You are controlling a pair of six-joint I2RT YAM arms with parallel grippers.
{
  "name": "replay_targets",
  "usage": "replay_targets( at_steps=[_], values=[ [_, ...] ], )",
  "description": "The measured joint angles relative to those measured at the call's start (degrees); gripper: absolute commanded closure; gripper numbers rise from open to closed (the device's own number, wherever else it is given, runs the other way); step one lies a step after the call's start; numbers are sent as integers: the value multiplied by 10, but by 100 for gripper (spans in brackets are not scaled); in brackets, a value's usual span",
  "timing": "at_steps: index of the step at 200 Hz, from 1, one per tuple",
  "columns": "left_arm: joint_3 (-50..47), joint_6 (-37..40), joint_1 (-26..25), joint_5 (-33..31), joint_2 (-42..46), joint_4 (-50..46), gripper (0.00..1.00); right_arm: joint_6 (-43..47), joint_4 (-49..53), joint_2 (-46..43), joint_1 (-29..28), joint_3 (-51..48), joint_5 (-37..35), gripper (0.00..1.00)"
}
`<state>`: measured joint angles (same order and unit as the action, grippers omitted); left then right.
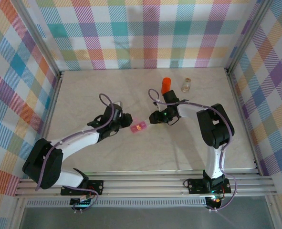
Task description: Sort the pills into containers
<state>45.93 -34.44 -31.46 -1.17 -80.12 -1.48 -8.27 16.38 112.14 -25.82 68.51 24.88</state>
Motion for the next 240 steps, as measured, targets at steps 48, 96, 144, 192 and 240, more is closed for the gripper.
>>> replay_targets(
  at_steps=[48,96,144,192,240],
  values=[
    [111,19,60,22,-150,-61,71,2,-5,0,0,-3,3,57],
    [203,45,59,41,-264,-129,76,-2,-26,1,0,-13,22,57],
    [207,54,58,55,-272,-148,77,-3,-30,3,0,-13,24,57],
    [188,58,56,98,-272,-123,78,-3,-31,3,0,-13,24,57],
    [169,58,48,136,-258,-117,78,-9,-31,3,0,-13,22,57]
  ],
)
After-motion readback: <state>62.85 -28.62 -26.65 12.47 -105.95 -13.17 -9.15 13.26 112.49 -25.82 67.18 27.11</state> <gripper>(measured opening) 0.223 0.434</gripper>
